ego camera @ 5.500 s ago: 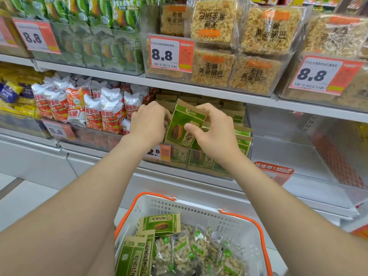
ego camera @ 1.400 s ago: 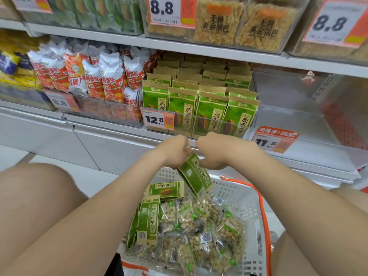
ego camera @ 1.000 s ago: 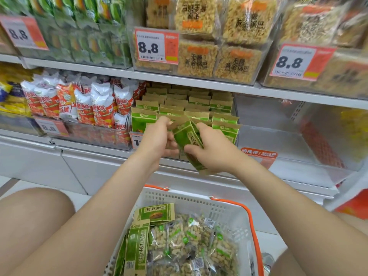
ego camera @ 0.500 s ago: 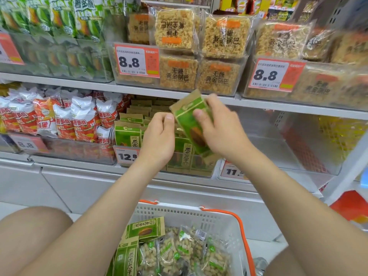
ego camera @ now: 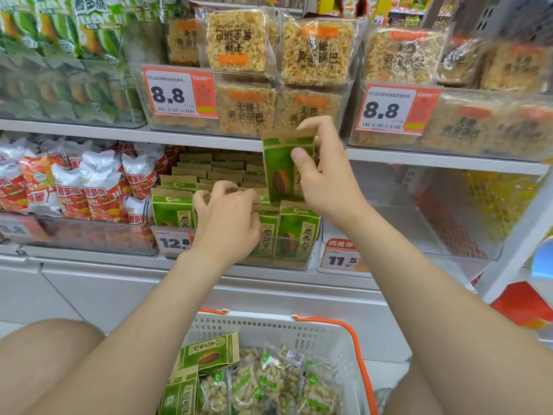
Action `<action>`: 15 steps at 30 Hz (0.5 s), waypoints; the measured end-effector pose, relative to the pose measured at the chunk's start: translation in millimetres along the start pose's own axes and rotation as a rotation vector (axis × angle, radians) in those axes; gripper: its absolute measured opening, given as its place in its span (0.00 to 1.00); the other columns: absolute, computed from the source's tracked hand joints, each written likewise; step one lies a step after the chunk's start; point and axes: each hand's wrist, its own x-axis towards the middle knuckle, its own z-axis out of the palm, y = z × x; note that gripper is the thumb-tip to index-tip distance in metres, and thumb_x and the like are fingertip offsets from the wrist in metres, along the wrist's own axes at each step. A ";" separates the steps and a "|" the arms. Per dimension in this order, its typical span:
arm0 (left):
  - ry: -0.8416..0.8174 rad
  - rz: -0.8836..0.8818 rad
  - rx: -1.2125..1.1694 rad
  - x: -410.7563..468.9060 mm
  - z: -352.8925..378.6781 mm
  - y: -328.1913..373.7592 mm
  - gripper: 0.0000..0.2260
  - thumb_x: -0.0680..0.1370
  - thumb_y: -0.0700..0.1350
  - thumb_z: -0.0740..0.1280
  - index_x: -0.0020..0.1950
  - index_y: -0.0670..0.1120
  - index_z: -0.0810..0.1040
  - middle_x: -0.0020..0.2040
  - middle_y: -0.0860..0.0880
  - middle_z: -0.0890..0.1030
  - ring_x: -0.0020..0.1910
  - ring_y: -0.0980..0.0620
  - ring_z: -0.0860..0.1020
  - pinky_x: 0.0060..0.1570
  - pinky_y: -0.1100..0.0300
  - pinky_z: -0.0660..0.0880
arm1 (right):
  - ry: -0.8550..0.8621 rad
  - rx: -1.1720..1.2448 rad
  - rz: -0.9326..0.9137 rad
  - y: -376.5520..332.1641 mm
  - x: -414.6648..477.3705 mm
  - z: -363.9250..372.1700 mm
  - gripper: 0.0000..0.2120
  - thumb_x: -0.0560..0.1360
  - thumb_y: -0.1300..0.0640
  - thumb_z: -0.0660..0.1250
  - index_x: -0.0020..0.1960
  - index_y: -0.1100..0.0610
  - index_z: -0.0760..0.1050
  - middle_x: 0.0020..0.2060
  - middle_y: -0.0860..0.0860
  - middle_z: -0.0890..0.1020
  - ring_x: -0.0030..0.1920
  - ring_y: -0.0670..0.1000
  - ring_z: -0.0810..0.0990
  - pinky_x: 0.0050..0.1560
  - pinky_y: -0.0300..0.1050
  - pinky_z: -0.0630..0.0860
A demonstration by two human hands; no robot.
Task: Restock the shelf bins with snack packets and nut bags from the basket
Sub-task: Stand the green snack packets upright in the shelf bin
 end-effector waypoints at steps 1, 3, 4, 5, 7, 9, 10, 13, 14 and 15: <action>0.002 -0.010 -0.004 -0.2 -0.6 -1.4 0.09 0.79 0.44 0.67 0.58 0.53 0.83 0.53 0.53 0.82 0.69 0.47 0.68 0.66 0.39 0.59 | -0.028 -0.027 0.032 2.1 -0.5 4.2 0.11 0.83 0.64 0.60 0.59 0.49 0.66 0.48 0.46 0.77 0.44 0.52 0.77 0.48 0.61 0.79; -0.011 -0.031 -0.006 -0.2 -2.7 -3.9 0.09 0.80 0.45 0.67 0.57 0.55 0.83 0.49 0.56 0.79 0.65 0.48 0.68 0.65 0.41 0.59 | -0.054 -0.041 0.081 3.9 -2.1 11.0 0.12 0.83 0.64 0.61 0.58 0.48 0.66 0.49 0.46 0.76 0.42 0.52 0.75 0.50 0.62 0.78; -0.016 -0.036 -0.008 -0.7 -4.2 -4.8 0.09 0.81 0.46 0.67 0.58 0.56 0.83 0.48 0.57 0.77 0.64 0.48 0.68 0.65 0.42 0.58 | -0.063 -0.033 0.093 4.6 -2.5 13.7 0.12 0.83 0.64 0.61 0.58 0.48 0.66 0.48 0.45 0.75 0.40 0.51 0.74 0.48 0.60 0.77; -0.016 -0.039 -0.012 -1.1 -5.9 -5.6 0.08 0.81 0.46 0.68 0.58 0.57 0.83 0.48 0.57 0.77 0.64 0.48 0.68 0.66 0.42 0.59 | -0.075 -0.030 0.099 4.8 -2.7 15.9 0.11 0.84 0.63 0.61 0.59 0.48 0.66 0.47 0.45 0.75 0.39 0.50 0.73 0.46 0.57 0.76; 0.004 -0.038 -0.016 -1.2 -9.0 -8.4 0.07 0.82 0.48 0.69 0.58 0.57 0.84 0.49 0.57 0.80 0.62 0.47 0.71 0.66 0.43 0.61 | -0.109 -0.055 0.109 5.4 -2.9 20.9 0.10 0.84 0.63 0.61 0.59 0.49 0.65 0.45 0.45 0.73 0.39 0.49 0.72 0.43 0.54 0.74; 0.043 -0.029 -0.003 -0.7 -10.9 -11.8 0.05 0.82 0.50 0.70 0.56 0.57 0.85 0.50 0.56 0.84 0.59 0.47 0.74 0.63 0.44 0.64 | -0.145 -0.090 0.126 7.6 -3.2 26.2 0.10 0.85 0.62 0.61 0.59 0.49 0.64 0.46 0.45 0.74 0.42 0.49 0.72 0.41 0.51 0.73; 0.063 -0.024 0.003 -0.2 -11.3 -13.4 0.05 0.82 0.50 0.70 0.54 0.57 0.85 0.50 0.55 0.85 0.57 0.46 0.75 0.62 0.45 0.65 | -0.162 -0.110 0.131 9.0 -2.6 28.5 0.10 0.85 0.61 0.61 0.58 0.48 0.65 0.47 0.45 0.74 0.44 0.49 0.72 0.40 0.49 0.70; 0.106 -0.011 0.018 1.4 -11.3 -15.2 0.05 0.82 0.51 0.70 0.53 0.58 0.86 0.49 0.55 0.86 0.54 0.47 0.77 0.57 0.47 0.65 | -0.206 -0.285 0.093 14.1 3.1 32.2 0.06 0.83 0.56 0.65 0.56 0.48 0.71 0.46 0.44 0.79 0.49 0.51 0.74 0.46 0.48 0.69; 0.122 -0.009 0.014 2.1 -11.0 -15.5 0.05 0.82 0.52 0.71 0.52 0.58 0.86 0.48 0.56 0.85 0.54 0.47 0.78 0.56 0.48 0.65 | -0.205 -0.362 0.077 15.7 5.9 32.1 0.04 0.82 0.54 0.67 0.55 0.47 0.75 0.46 0.44 0.81 0.50 0.52 0.76 0.49 0.49 0.71; 0.139 -0.011 0.002 3.1 -10.6 -15.8 0.04 0.81 0.52 0.71 0.52 0.58 0.87 0.48 0.56 0.85 0.53 0.47 0.79 0.56 0.48 0.65 | -0.198 -0.411 0.080 17.9 8.9 31.9 0.03 0.80 0.52 0.69 0.54 0.47 0.78 0.44 0.45 0.82 0.50 0.53 0.77 0.52 0.49 0.73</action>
